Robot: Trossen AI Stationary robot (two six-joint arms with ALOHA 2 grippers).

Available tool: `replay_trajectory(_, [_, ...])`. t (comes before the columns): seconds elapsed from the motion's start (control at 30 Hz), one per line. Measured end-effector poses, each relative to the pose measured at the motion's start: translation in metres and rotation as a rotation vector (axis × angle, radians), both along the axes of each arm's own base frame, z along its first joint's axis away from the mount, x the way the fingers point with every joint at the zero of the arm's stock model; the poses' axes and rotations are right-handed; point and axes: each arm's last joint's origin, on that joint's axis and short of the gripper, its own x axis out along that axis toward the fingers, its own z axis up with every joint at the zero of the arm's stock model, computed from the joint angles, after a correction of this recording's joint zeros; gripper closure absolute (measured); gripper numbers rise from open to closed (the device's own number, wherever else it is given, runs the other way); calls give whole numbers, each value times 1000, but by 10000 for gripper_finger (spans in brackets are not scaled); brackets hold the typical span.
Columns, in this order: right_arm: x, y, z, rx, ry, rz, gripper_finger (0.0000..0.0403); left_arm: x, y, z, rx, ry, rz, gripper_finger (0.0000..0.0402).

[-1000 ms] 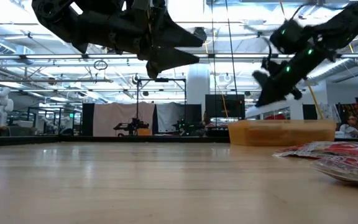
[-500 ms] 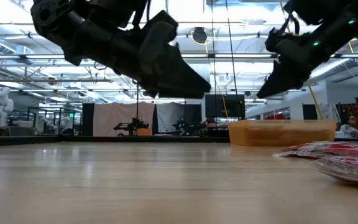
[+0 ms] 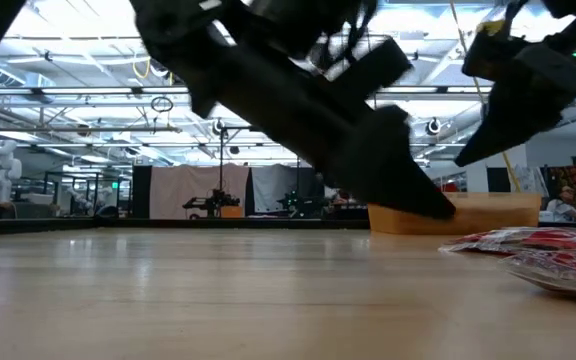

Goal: Sort popcorn bags into baskets
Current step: Put the red popcorn bag into the orange bin

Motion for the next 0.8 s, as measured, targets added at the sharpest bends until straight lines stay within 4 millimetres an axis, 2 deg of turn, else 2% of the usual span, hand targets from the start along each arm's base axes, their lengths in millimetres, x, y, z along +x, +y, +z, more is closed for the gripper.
replay_trajectory(0.1, [-5,5,-2,22,25,1,385,12,6,-8,-2,0,18,137])
replay_trajectory(0.23, [-14,8,-5,45,76,-16,385,22,20,-12,-17,-9,47,152])
replay_trajectory(0.5, [-20,14,-6,70,93,-18,385,26,51,-13,-168,35,-115,194])
replay_trajectory(0.67, [-20,17,-7,145,108,-16,385,26,58,-14,-184,43,-108,213])
replay_trajectory(0.8, [-18,21,-15,240,184,-23,385,26,57,-13,-180,35,-112,212])
